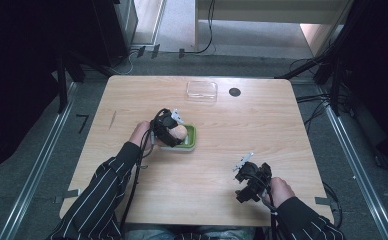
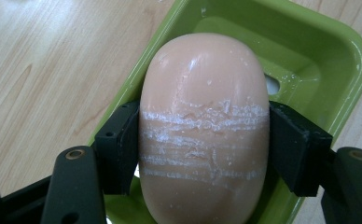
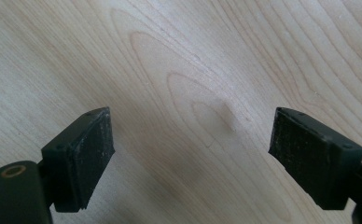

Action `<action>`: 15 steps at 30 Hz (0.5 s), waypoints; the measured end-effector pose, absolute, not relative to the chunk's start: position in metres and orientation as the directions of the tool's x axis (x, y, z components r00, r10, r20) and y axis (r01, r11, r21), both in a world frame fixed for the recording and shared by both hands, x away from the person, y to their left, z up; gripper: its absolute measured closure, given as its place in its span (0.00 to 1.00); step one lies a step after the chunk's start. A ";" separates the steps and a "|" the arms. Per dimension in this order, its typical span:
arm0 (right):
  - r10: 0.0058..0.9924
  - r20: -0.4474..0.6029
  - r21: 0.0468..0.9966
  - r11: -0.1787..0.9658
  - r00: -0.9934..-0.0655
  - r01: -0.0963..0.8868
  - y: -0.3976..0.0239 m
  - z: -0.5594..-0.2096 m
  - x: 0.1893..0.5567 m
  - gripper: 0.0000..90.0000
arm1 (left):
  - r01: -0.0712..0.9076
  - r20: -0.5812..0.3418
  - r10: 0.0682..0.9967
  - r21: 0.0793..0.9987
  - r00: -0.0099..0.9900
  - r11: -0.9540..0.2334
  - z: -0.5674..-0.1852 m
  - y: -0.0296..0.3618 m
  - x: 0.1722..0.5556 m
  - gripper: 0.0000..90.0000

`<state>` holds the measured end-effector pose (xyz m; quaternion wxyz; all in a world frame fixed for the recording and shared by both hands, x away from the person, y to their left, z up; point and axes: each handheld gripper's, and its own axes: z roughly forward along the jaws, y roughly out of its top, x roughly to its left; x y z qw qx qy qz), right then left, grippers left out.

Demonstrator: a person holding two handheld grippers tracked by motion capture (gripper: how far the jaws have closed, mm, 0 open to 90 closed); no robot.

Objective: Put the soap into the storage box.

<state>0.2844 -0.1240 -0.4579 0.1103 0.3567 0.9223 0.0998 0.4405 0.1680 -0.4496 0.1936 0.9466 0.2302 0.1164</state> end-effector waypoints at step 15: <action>0.680 -0.133 0.262 0.725 -0.721 0.636 -0.124 -0.458 0.284 0.16 | 0.400 0.152 0.499 0.424 0.853 -0.812 -0.446 0.167 0.439 0.29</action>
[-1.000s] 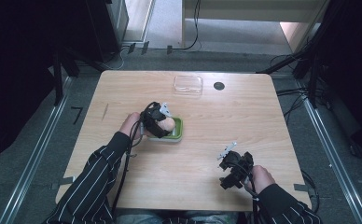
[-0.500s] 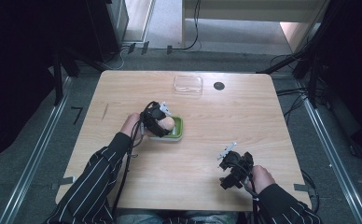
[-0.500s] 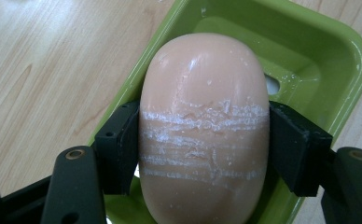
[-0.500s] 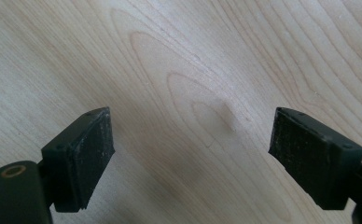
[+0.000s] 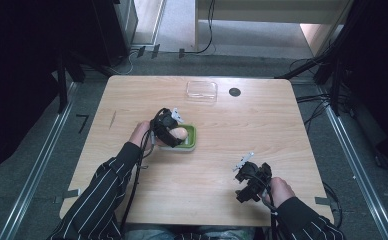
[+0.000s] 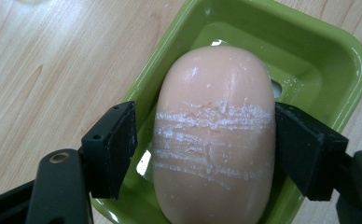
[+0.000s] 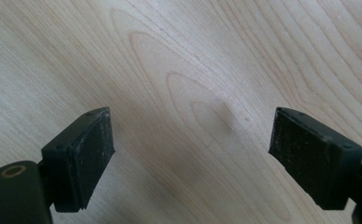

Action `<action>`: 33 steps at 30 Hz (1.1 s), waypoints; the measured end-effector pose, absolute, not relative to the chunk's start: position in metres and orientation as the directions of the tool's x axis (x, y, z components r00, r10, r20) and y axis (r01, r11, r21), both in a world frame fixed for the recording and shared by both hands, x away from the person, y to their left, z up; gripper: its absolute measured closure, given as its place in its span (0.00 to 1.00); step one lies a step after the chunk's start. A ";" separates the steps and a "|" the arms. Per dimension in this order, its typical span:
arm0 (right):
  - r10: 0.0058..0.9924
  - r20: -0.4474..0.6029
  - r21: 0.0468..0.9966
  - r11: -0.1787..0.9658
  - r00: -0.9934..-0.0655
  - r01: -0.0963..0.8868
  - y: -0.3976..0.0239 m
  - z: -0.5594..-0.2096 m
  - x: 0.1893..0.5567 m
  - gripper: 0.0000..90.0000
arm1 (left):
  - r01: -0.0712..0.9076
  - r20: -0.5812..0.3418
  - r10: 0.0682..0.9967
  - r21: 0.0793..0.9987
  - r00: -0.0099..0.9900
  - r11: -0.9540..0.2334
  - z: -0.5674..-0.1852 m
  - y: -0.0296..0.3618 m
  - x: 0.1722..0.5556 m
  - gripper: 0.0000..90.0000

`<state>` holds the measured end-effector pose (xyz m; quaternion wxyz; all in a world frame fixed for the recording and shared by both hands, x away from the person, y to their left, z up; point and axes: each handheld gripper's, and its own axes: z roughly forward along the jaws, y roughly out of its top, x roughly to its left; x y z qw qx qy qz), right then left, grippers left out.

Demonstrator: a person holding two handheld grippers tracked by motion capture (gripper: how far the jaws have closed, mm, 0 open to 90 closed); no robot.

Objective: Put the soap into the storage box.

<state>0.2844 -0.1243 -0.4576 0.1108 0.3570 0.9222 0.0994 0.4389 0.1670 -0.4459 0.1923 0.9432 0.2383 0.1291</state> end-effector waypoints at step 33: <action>0.680 -0.133 0.266 0.725 -0.721 0.635 -0.125 -0.457 0.285 0.16 | 0.476 0.154 0.602 0.474 0.784 -0.741 -0.425 0.180 0.432 0.07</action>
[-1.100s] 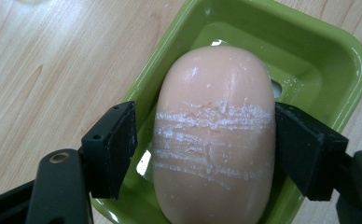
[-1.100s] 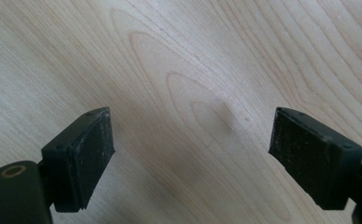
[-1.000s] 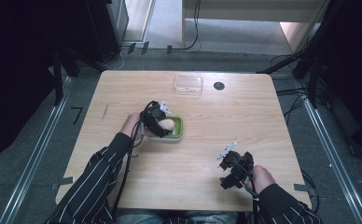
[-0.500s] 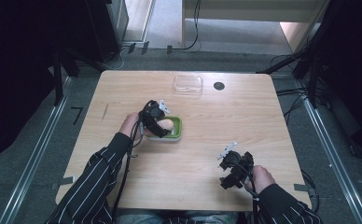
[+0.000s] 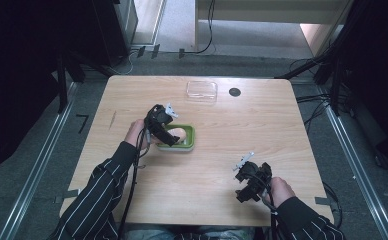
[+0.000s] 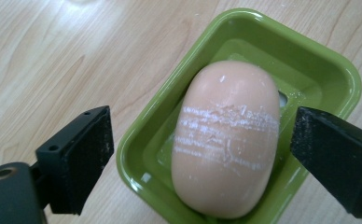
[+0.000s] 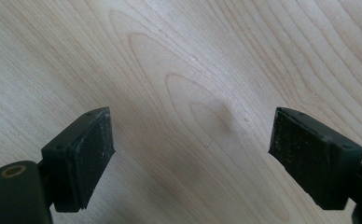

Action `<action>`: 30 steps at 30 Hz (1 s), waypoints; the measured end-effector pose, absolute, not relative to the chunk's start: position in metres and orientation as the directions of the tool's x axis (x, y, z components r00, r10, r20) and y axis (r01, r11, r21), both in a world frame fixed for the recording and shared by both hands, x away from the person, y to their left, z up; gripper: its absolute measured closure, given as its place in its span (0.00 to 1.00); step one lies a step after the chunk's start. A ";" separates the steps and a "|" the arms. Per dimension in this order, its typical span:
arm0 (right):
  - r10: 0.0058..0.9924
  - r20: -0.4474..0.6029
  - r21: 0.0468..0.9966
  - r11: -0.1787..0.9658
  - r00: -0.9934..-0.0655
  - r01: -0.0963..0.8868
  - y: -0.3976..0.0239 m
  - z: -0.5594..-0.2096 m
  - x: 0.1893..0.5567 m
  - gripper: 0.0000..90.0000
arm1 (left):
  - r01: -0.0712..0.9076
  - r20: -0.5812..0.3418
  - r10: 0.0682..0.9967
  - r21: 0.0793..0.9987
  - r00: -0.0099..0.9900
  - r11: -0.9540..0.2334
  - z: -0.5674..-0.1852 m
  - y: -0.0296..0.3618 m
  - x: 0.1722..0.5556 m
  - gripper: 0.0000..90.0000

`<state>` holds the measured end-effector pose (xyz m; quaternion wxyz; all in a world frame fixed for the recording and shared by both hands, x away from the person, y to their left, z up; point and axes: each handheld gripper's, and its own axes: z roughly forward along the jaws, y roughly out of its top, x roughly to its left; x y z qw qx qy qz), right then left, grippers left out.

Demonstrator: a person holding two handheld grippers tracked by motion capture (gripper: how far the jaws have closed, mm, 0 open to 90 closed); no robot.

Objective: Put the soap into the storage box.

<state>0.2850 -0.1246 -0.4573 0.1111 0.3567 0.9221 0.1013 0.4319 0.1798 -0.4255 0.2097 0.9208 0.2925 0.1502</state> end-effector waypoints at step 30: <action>0.683 -0.131 0.268 0.722 -0.718 0.638 -0.125 -0.456 0.284 0.16 | 0.612 0.149 0.702 0.388 0.696 -0.689 -0.417 0.211 0.367 0.04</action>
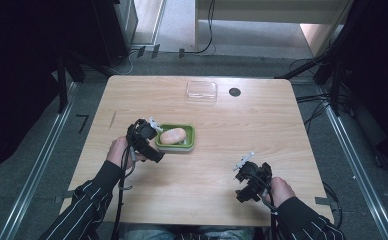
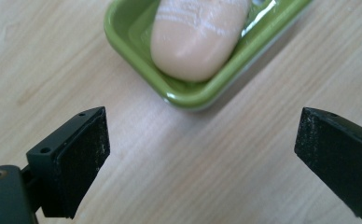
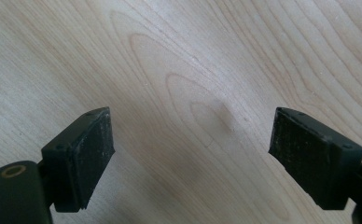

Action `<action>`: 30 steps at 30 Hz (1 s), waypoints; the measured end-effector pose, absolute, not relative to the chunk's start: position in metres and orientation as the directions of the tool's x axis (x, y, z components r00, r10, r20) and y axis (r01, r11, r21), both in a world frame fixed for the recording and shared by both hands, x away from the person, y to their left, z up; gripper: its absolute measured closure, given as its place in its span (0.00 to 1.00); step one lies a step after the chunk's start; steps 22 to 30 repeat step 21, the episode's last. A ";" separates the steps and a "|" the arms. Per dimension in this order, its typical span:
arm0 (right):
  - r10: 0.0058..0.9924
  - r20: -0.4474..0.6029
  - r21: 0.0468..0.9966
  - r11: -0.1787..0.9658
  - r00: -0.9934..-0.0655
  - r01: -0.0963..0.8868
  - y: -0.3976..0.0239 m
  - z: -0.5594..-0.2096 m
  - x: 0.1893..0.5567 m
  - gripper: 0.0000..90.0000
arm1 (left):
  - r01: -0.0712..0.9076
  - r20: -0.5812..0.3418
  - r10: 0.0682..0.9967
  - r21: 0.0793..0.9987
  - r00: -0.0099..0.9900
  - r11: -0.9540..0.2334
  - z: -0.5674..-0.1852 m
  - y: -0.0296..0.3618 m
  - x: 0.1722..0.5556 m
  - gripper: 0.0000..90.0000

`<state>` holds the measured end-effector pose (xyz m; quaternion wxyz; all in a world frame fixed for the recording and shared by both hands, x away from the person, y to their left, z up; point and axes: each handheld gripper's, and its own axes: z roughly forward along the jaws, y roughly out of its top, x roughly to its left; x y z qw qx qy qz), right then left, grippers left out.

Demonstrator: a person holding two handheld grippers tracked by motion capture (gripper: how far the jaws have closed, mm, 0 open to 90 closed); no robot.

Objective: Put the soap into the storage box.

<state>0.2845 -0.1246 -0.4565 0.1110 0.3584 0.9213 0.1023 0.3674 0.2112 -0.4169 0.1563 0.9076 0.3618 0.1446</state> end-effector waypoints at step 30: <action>0.677 -0.133 0.266 0.728 -0.724 0.632 -0.125 -0.457 0.284 0.16 | 0.624 0.136 0.689 0.328 0.712 -0.710 -0.435 0.231 0.324 0.04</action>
